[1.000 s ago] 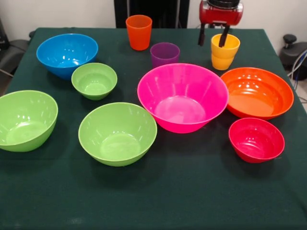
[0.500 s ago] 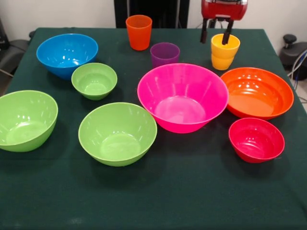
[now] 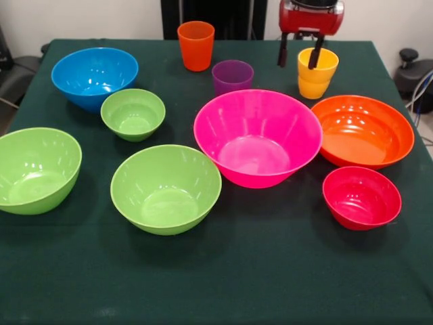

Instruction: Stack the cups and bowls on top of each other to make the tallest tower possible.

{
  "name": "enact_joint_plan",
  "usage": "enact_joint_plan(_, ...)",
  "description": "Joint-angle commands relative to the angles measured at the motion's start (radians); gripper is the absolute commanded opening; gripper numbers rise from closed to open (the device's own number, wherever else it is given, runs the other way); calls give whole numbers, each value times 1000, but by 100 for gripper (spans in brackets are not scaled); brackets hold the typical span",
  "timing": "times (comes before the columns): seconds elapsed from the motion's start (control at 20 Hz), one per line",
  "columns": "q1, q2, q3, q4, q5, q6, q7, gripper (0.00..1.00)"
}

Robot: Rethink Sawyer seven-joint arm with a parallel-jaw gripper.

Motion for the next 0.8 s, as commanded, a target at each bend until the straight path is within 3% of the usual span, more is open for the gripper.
enact_joint_plan(0.05, -4, 32, 61, -84, -2, 104, 89, 100)
enact_joint_plan(0.35, 24, 17, 55, -107, -14, 133, 73, 100)
enact_joint_plan(0.8, 166, 31, -28, -229, 95, 254, 207, 100)
